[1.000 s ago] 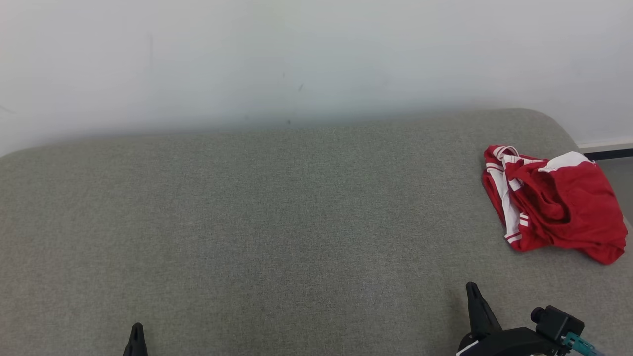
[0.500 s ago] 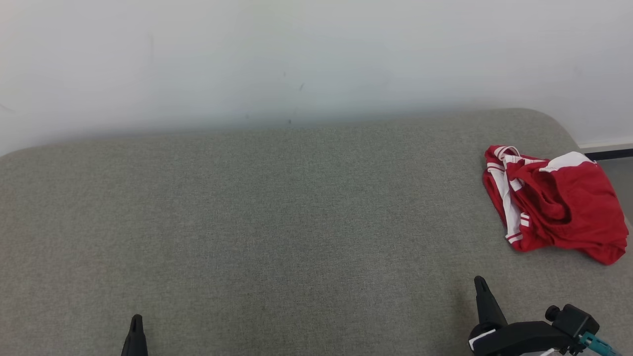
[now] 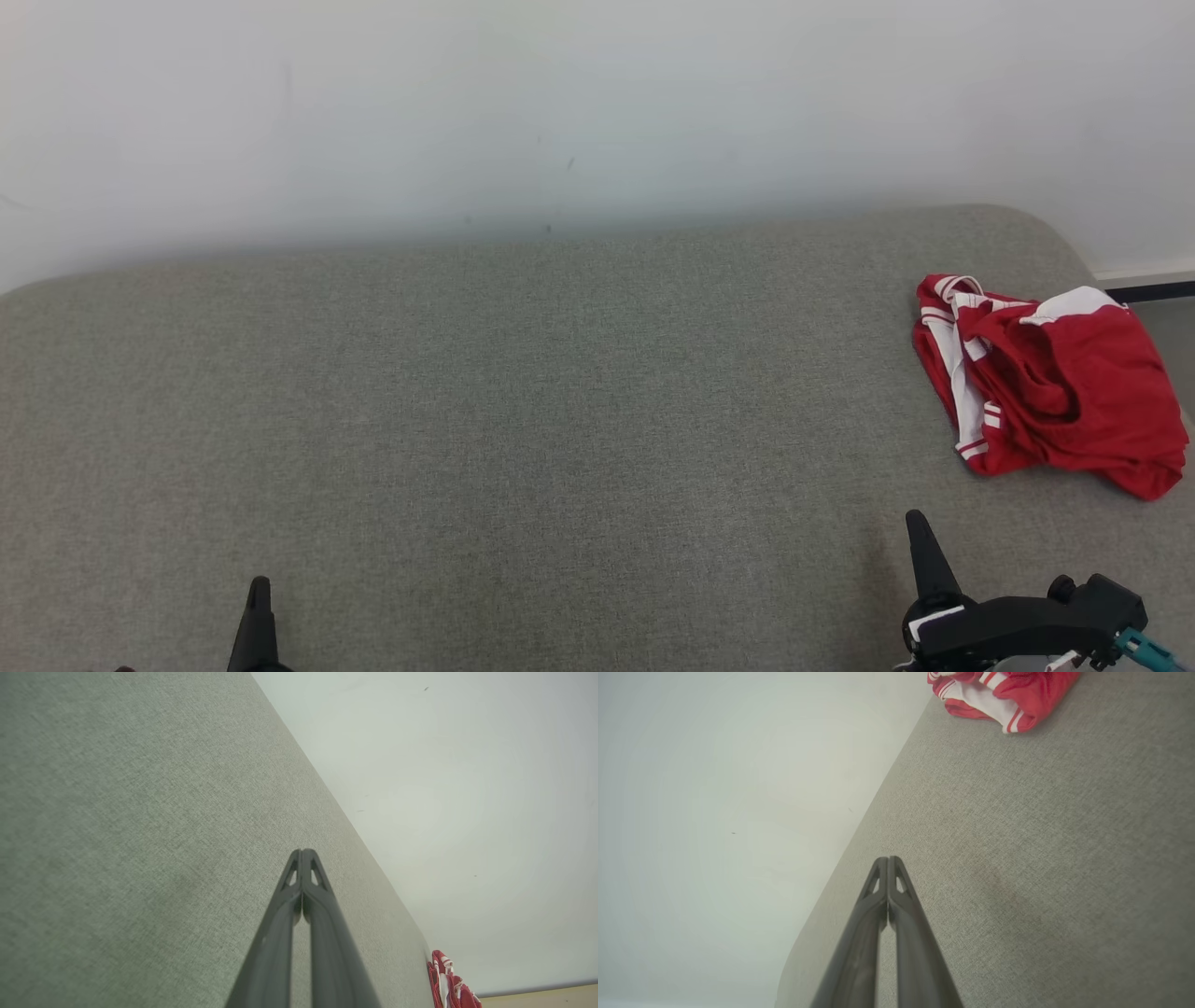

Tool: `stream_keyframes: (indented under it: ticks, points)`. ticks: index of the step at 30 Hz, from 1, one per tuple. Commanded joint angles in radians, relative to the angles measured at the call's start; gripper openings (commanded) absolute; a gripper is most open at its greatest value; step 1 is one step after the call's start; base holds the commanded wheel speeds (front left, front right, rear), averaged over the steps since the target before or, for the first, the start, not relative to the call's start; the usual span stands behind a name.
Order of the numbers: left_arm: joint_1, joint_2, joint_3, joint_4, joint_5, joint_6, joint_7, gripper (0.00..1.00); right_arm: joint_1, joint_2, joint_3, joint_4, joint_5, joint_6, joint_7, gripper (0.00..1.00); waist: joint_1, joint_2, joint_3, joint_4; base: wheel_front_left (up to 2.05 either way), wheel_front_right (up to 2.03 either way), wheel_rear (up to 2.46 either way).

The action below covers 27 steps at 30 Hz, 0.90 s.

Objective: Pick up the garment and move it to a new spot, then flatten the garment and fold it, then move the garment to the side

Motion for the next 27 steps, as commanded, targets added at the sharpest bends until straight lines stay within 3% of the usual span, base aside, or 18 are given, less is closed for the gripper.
stream_keyframes:
  ticks: [1, 27]
  points:
    - [-0.020, 0.008, 0.000, -0.014, -0.036, 0.001, 0.007, 0.00, -0.021, 0.000, -0.006, -0.018, 0.033, -0.001, 0.007, 0.00, 0.0000, -0.0001, 0.000, 0.000, 0.00, 0.00, 0.00]
    - [-0.046, 0.009, -0.002, -0.041, -0.298, 0.001, 0.073, 0.00, -0.021, 0.000, -0.042, -0.066, 0.287, -0.002, 0.073, 0.00, 0.0000, -0.0001, 0.002, 0.004, 0.00, 0.00, 0.00]
